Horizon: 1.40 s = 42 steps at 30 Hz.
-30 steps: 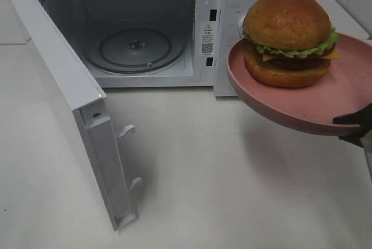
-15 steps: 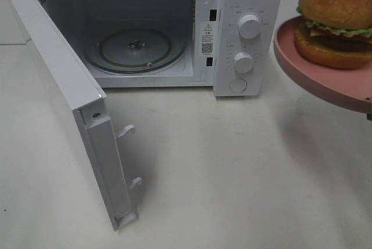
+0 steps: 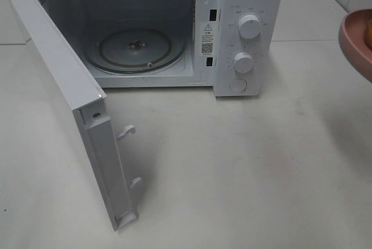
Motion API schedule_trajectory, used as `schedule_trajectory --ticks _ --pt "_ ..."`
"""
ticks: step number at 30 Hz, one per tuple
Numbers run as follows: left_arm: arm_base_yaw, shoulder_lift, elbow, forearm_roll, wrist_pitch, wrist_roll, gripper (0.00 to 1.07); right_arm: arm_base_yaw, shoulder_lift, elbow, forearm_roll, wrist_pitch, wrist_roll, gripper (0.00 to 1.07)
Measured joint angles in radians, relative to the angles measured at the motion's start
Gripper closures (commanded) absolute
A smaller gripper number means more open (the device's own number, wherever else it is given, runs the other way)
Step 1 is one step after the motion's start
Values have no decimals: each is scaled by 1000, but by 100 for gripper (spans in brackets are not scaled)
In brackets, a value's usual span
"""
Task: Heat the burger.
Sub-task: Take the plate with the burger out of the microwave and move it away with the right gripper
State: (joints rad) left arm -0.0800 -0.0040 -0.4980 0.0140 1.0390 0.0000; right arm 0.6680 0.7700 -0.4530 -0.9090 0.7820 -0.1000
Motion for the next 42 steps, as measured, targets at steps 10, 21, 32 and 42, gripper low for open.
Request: schedule_trajectory --ticks 10,21,32,42 --pt "0 0 0 0 0 0 9 0 143 0 -78 99 306 105" --pt "0 0 0 0 0 0 9 0 383 -65 -102 148 622 104" --pt "0 0 0 0 0 0 9 0 643 -203 -105 293 1024 103" --pt "0 0 0 0 0 0 9 -3 816 -265 -101 313 1126 100"
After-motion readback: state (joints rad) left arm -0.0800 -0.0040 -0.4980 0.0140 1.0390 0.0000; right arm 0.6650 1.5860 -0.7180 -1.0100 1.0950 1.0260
